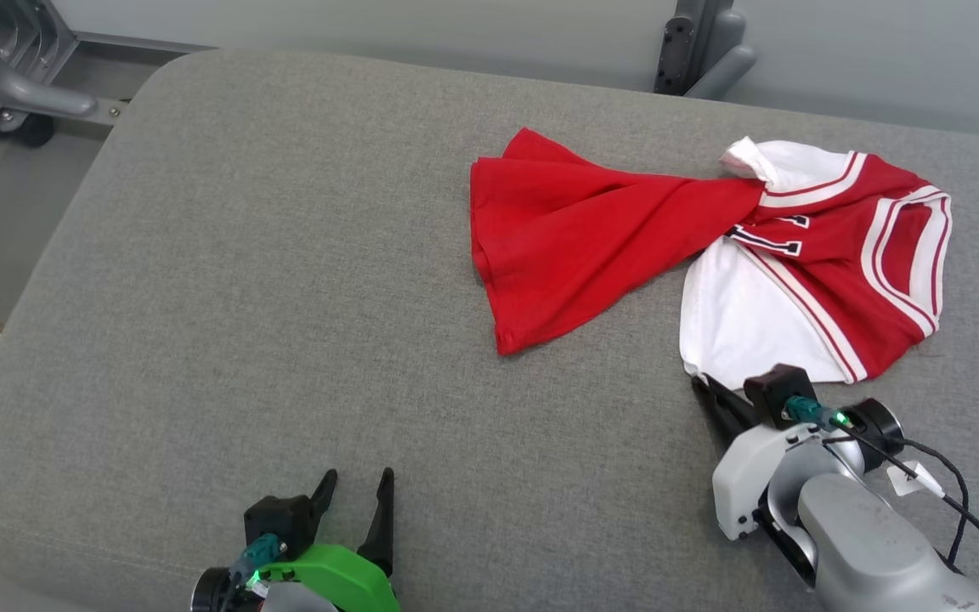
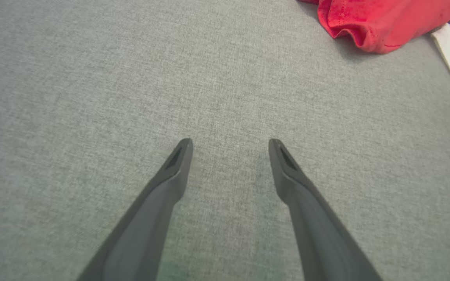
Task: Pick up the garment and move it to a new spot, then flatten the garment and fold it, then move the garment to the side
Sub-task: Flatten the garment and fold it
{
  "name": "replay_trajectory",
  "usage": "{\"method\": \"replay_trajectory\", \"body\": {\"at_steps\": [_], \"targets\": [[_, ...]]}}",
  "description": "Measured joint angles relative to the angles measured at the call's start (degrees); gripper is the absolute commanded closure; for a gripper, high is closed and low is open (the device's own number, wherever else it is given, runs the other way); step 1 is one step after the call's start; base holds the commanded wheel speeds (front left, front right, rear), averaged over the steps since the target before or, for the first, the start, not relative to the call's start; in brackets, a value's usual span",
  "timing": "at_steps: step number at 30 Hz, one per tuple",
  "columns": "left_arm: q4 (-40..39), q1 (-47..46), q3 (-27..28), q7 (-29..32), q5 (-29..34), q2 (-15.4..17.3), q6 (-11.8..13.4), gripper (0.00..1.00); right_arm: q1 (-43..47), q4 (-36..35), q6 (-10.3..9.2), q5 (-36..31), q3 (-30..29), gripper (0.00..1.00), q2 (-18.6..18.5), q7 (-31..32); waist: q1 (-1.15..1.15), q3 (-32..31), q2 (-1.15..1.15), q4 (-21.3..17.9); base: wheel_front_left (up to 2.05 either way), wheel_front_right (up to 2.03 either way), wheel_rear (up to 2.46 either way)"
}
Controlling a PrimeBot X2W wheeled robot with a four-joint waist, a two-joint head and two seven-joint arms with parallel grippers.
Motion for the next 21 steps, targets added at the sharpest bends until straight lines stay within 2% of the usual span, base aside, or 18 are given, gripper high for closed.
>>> {"method": "replay_trajectory", "body": {"at_steps": [5, 9, 15, 21], "targets": [[1.1, 1.7, 1.5, 0.0, 1.2, 0.0, -0.3, 0.0, 7.1, -6.4, -0.05, 1.2, 1.4, 1.0, -1.4, -0.1, 0.0, -2.3, 0.0, -1.2, 0.0, 0.0, 0.0], [1.4, 3.6, 2.6, 0.0, 1.8, 0.0, -0.6, 0.0, 15.5, -11.2, -0.03, 2.1, 1.9, 1.0, -5.0, -0.1, 0.0, -5.3, 0.0, -2.9, 0.0, 0.0, 0.0], [1.1, 4.6, 3.5, 0.0, 2.7, 0.0, -0.8, 0.0, 24.6, -16.1, 0.0, 3.2, -0.6, 1.0, -11.1, -0.1, 0.0, -8.7, 0.0, -6.7, 0.0, 0.0, 0.0], [1.0, 5.4, 3.4, 0.0, 2.7, 0.0, -1.0, 0.0, 31.1, -17.3, 0.0, 3.6, -4.0, 1.0, -14.1, -0.1, 0.0, -11.0, 0.0, -9.2, 0.0, 0.0, 0.0]]}}
